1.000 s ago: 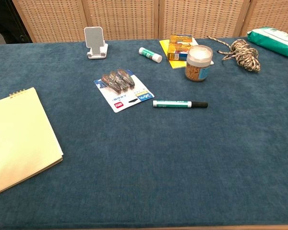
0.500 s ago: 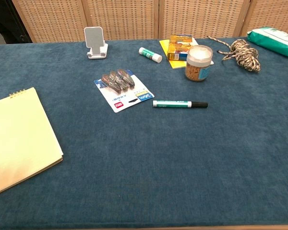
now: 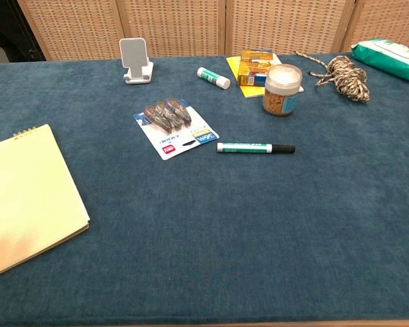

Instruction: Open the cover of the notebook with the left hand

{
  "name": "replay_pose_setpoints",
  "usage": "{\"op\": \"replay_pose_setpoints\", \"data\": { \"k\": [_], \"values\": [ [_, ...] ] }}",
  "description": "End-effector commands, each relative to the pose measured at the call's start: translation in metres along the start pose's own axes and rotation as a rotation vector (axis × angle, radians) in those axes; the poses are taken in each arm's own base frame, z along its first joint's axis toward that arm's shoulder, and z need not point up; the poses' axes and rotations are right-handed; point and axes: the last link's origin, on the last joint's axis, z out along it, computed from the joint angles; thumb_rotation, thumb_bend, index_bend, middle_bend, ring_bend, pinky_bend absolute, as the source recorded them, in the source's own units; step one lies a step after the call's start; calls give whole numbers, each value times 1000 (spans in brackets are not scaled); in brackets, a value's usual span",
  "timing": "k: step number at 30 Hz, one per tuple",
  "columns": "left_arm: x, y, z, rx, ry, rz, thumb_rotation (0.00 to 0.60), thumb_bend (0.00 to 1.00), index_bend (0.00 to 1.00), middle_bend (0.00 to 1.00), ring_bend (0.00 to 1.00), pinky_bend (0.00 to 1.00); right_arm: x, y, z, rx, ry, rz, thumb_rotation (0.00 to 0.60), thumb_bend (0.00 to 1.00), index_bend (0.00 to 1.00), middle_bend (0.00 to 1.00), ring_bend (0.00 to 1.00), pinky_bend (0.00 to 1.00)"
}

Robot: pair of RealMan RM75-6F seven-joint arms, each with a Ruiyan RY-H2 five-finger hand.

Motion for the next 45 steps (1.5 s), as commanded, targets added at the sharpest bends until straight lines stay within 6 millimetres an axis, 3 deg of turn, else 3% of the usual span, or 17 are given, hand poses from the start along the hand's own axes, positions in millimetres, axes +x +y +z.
{"op": "replay_pose_setpoints", "data": {
  "k": [1,15,25,32,45],
  "values": [
    [0,0,1,0,8,2,600,148,397,0,0,0,0,0,0,0,-2,-1,600,53,7,0,0,0],
    [-2,-4,4,17,19,9,600,153,410,0,0,0,0,-2,-2,6,-3,1,600,53,7,0,0,0],
    [-3,-6,5,24,16,8,600,179,493,0,0,0,-1,-2,-1,6,-10,1,600,52,7,0,0,0],
    [-2,-6,4,24,16,6,600,246,550,0,0,0,0,-2,-1,6,-9,4,600,53,7,0,0,0],
    [-1,-8,4,36,16,7,600,414,561,0,0,0,0,-2,-1,6,-9,5,600,53,7,0,0,0]
  ]
}}
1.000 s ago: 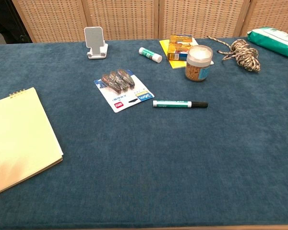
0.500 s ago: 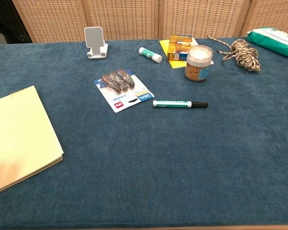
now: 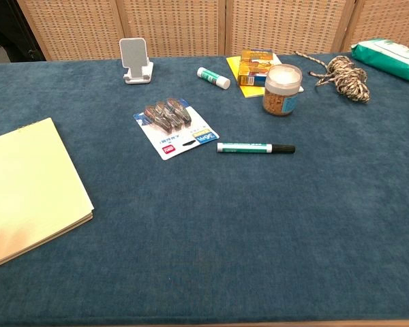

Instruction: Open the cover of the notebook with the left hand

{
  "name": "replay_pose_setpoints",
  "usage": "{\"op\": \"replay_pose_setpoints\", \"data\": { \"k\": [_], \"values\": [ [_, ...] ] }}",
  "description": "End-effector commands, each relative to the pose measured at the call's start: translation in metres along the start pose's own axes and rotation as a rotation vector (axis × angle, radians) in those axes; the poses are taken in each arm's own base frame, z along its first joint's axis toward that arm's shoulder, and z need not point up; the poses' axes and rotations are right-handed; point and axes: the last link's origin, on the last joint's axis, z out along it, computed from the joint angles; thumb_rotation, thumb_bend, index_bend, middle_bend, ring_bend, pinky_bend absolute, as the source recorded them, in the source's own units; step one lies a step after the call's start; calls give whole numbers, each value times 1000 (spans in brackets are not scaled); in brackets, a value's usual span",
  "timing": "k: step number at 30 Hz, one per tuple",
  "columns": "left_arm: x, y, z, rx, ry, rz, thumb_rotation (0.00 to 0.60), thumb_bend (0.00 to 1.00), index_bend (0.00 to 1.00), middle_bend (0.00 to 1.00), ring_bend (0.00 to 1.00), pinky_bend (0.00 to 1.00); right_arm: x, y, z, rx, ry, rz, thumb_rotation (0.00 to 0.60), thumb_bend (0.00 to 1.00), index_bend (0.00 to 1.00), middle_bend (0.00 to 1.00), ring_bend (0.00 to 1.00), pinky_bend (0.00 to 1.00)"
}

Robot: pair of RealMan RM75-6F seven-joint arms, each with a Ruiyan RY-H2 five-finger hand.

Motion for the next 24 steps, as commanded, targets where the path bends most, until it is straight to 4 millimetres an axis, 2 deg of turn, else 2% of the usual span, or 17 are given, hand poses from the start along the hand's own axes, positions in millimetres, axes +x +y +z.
{"op": "replay_pose_setpoints", "data": {
  "k": [1,16,24],
  "values": [
    [0,0,0,1,-1,-1,600,426,563,0,0,0,0,0,0,0,1,1,600,53,7,0,0,0],
    [8,6,6,-44,65,-59,600,449,760,0,0,0,0,0,0,-2,1,3,600,53,7,0,0,0],
    [14,30,10,-230,107,-148,600,449,782,0,0,0,2,1,0,-6,5,8,600,53,7,0,0,0]
  ]
}}
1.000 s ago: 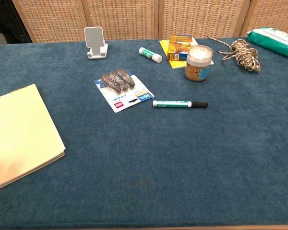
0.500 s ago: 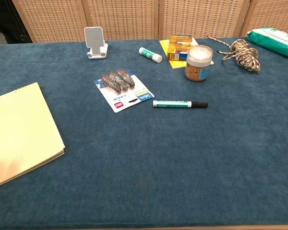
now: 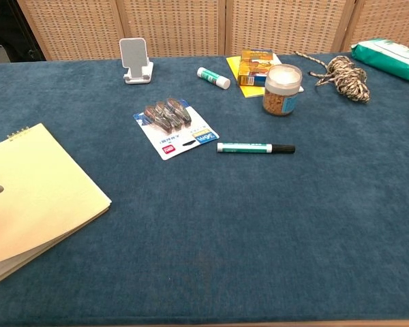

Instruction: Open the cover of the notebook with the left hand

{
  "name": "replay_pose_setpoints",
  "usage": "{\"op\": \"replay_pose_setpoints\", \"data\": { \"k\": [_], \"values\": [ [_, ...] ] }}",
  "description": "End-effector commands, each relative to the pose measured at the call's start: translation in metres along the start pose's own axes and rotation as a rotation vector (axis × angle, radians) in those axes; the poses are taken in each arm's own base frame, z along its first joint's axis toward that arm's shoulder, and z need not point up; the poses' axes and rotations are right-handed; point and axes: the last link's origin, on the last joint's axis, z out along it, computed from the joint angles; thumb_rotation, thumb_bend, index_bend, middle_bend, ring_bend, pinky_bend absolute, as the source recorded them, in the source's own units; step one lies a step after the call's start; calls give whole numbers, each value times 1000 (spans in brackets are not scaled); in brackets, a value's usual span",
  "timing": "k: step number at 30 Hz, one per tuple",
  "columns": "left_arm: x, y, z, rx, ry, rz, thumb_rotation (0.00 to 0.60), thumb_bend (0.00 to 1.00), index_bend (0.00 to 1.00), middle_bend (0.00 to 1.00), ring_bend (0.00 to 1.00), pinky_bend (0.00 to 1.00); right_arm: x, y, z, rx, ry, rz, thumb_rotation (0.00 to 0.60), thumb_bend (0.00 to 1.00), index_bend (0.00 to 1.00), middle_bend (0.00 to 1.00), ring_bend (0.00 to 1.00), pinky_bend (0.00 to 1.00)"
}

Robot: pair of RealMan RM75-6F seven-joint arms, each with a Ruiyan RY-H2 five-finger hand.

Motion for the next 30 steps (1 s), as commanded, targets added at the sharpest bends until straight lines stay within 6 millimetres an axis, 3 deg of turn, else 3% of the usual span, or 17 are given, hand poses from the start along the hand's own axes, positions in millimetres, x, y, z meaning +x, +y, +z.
{"op": "replay_pose_setpoints", "data": {
  "k": [1,17,23,30],
  "values": [
    [-1,9,2,-61,7,-30,600,449,783,0,0,0,0,0,0,-1,0,0,600,53,7,0,0,0],
    [8,46,5,-260,60,-266,600,452,794,0,0,0,-2,-1,0,0,-6,-7,600,51,7,0,0,0],
    [29,34,7,-192,202,-397,600,450,799,0,0,0,0,-1,0,2,-2,-2,600,50,7,0,0,0],
    [68,-12,5,-3,446,-662,600,453,806,0,0,0,1,-1,-2,6,-1,2,600,52,7,0,0,0]
  ]
}}
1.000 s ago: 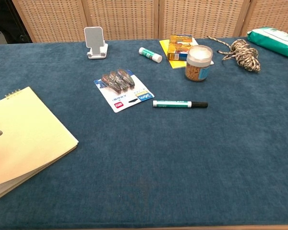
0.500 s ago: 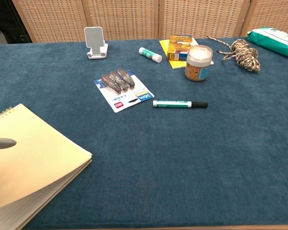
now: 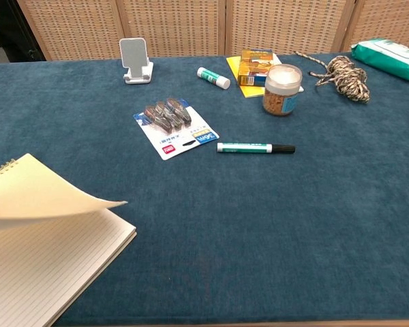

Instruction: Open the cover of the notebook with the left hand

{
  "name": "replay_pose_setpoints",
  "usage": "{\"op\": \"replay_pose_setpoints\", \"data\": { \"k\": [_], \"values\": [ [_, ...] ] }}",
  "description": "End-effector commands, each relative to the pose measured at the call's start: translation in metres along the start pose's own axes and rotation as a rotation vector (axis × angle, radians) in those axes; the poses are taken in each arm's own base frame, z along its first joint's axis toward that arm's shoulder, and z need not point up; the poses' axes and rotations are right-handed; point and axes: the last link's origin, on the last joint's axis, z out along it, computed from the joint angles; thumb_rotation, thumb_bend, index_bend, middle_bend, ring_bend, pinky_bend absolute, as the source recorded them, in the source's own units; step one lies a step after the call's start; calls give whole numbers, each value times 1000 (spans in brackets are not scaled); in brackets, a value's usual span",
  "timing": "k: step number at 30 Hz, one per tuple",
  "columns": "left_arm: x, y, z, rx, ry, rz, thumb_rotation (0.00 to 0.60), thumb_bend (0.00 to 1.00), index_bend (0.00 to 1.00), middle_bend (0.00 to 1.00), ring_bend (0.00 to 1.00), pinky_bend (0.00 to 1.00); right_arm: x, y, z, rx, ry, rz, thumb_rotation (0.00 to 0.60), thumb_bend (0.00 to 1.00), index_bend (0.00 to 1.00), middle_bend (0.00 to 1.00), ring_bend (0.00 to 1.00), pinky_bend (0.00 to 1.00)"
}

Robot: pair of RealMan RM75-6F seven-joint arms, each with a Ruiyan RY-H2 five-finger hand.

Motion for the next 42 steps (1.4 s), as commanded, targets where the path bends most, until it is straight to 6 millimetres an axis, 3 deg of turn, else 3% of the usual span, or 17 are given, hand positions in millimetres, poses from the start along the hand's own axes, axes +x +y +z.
{"op": "replay_pose_setpoints", "data": {
  "k": [1,5,10,12,13,17,20,31,33,34,35,37,39,42],
  "values": [
    [43,-16,3,93,220,-148,600,457,806,0,0,0,0,0,0,1,0,-1,600,52,7,0,0,0],
    [67,-24,0,96,319,-178,600,465,805,0,0,0,0,0,0,0,-1,-3,600,53,7,0,0,0],
    [83,-28,-4,106,391,-152,600,472,805,0,0,0,0,-1,-1,1,-1,-2,600,52,7,0,0,0],
    [94,-34,-8,149,468,-105,600,481,806,0,0,0,0,0,0,-1,-1,-2,600,52,7,0,0,0],
    [110,-49,-19,290,546,35,600,486,806,0,0,0,-1,0,-1,0,-5,-2,600,52,7,0,0,0],
    [128,-65,-16,506,688,274,600,489,807,0,0,0,-2,-1,-1,5,-7,-5,600,52,7,0,0,0],
    [134,-67,-11,564,792,402,600,491,812,0,0,0,-2,-1,-1,2,-7,-7,600,52,7,0,0,0],
    [167,-90,15,729,793,582,600,473,813,0,0,0,-4,0,0,-5,-15,-10,600,51,7,0,0,0],
    [171,-96,18,772,743,586,600,445,717,0,0,0,-4,0,0,-6,-15,-11,600,51,7,0,0,0],
    [172,-98,18,781,730,584,600,397,544,0,0,0,-4,0,0,-7,-14,-11,600,52,7,0,0,0],
    [174,-99,18,786,723,575,600,321,310,0,0,0,-4,0,1,-9,-14,-11,600,53,7,0,0,0],
    [176,-98,15,786,741,548,600,178,39,0,0,0,-4,0,1,-11,-15,-11,600,53,7,0,0,0],
    [179,-97,12,782,758,523,600,110,0,0,0,0,-4,0,1,-12,-17,-10,600,53,7,0,0,0],
    [182,-95,3,788,773,493,600,96,0,0,0,0,-4,0,1,-10,-18,-11,600,53,7,0,0,0]
  ]
}}
